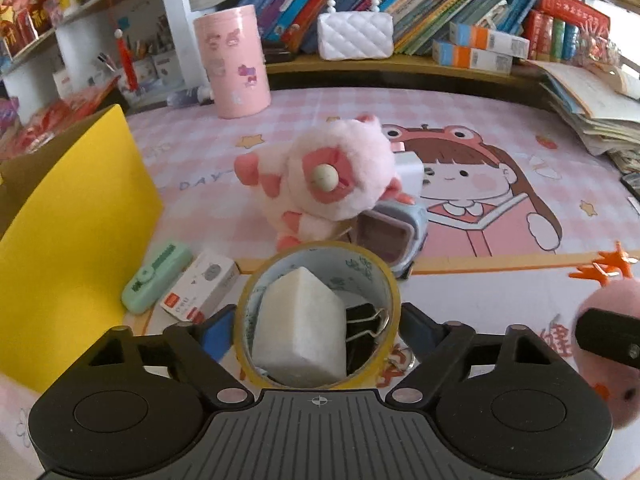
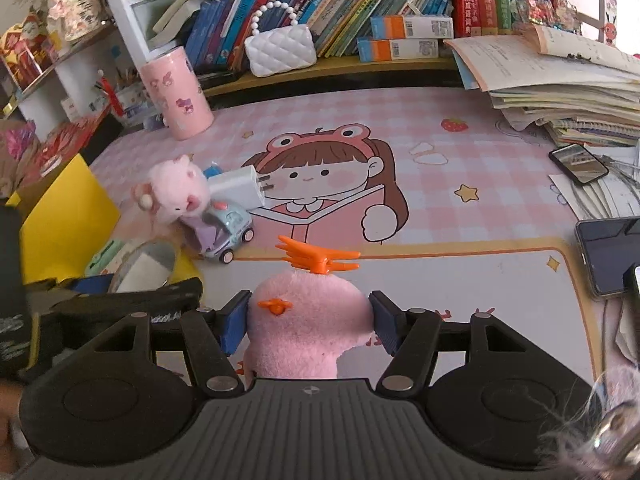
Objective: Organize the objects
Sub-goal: 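Grasp the yellow tape roll rim with the left gripper and lift it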
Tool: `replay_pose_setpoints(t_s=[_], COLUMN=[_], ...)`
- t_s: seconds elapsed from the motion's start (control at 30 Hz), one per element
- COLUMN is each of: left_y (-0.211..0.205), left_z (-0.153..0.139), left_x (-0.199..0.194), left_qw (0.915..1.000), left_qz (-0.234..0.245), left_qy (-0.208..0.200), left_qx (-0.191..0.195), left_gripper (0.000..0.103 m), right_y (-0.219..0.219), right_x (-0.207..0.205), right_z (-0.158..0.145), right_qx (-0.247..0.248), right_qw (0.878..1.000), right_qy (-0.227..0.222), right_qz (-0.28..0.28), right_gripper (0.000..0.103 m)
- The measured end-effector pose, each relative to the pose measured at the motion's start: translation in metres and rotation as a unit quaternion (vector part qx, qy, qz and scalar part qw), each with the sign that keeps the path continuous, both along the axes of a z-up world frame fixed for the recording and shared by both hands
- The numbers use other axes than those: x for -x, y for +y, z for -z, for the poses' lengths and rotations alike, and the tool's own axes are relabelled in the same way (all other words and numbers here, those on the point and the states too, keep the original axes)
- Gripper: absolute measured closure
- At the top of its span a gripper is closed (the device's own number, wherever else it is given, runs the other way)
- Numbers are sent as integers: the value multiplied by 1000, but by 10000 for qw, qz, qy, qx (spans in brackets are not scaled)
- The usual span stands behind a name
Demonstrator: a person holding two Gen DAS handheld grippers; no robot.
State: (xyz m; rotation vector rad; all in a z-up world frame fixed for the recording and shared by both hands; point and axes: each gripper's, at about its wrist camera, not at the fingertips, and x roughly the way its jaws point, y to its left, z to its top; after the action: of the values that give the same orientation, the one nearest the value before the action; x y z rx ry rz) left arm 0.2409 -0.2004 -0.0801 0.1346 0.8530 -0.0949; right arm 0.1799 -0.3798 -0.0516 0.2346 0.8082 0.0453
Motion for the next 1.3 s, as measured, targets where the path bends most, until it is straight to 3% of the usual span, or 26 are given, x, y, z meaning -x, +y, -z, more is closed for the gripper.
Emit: replay_pose_setpoints(t_s=[0.1, 0.27, 0.4, 0.7, 0.9, 1.3], left_y=[6, 18, 26, 74, 126, 259], left_z=[-9, -39, -56, -56, -52, -64], left_x=[5, 30, 50, 97, 130, 190], left_qw=[9998, 9970, 9950, 9943, 9939, 9912], left_qz=[-51, 1, 53, 3, -148, -734], left_qy=[-82, -569, -809, -714, -592, -701], left_qx=[200, 525, 585, 798, 916, 853], left_gripper=[18, 18, 18, 18, 18, 18], right_y=[0, 6, 16, 60, 112, 255], right_x=[3, 6, 12, 42, 63, 113], right_z=[-1, -3, -4, -9, -13, -20], right_qx=[23, 46, 116, 233, 290, 421], right_qw=[10000, 9999, 9998, 9997, 9994, 9946], right_qy=[-55, -94, -92, -83, -88, -133], right_qz=[16, 106, 149, -20, -193, -938], right_gripper=[42, 42, 42, 42, 42, 42])
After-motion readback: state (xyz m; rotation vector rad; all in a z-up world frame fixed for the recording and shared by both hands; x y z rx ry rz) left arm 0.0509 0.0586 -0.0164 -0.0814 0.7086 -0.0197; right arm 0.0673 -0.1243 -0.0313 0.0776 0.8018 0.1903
